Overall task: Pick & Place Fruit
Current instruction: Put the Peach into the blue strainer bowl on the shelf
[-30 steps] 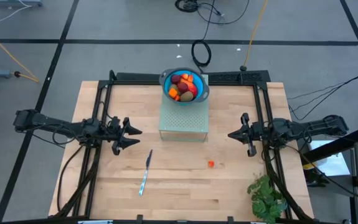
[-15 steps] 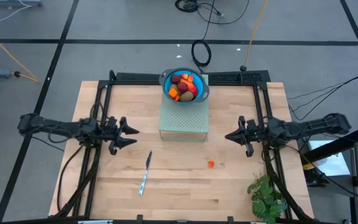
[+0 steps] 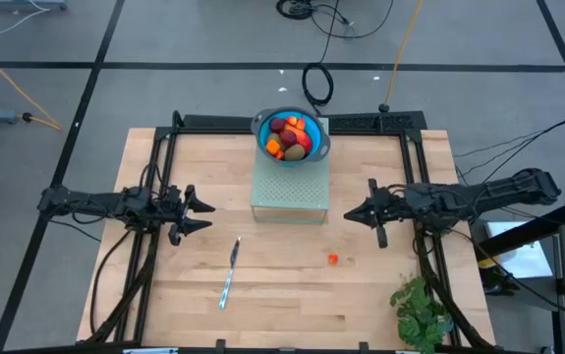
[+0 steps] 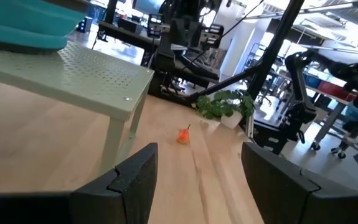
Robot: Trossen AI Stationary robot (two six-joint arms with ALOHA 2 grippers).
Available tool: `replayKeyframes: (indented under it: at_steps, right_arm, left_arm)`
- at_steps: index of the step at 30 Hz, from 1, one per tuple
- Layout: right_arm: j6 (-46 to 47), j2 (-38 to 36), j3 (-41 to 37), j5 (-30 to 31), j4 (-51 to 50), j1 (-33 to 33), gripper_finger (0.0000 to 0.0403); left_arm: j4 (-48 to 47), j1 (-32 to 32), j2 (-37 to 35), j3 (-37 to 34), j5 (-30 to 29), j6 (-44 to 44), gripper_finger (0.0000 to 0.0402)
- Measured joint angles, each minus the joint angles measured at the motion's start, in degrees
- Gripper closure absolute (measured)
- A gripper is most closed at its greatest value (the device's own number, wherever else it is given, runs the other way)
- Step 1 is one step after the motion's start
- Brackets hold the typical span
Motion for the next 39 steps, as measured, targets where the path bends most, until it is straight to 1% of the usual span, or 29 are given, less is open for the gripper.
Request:
replayKeyframes:
  at_steps: [7, 16, 26, 32, 39]
  right_arm:
    - [-2.7, 8.0, 8.6, 0.0, -7.3, 3.8, 0.0403]
    - [-7.5, 19.0, 18.9, 0.1, -15.7, 10.9, 0.0403]
    - [-11.8, 32.0, 29.3, -0.3, -25.4, 14.7, 0.0403]
    - [-13.5, 37.2, 31.9, -0.5, -29.9, 15.4, 0.0403]
    - [-15.7, 39.9, 32.0, -0.4, -31.4, 15.3, 0.0401]
  left_arm:
    - [-5.3, 0.0, -2.8, 0.0, 0.0, 0.0, 0.0169]
    - [-6.3, 0.0, -3.6, 0.0, 0.0, 0.8, 0.0169]
    - [-6.8, 0.0, -3.6, 0.1, 0.0, 1.3, 0.0169]
    - [-6.9, 0.0, -3.6, 0.1, 0.0, 1.9, 0.0169]
    - [-6.9, 0.0, -3.6, 0.1, 0.0, 1.9, 0.0169]
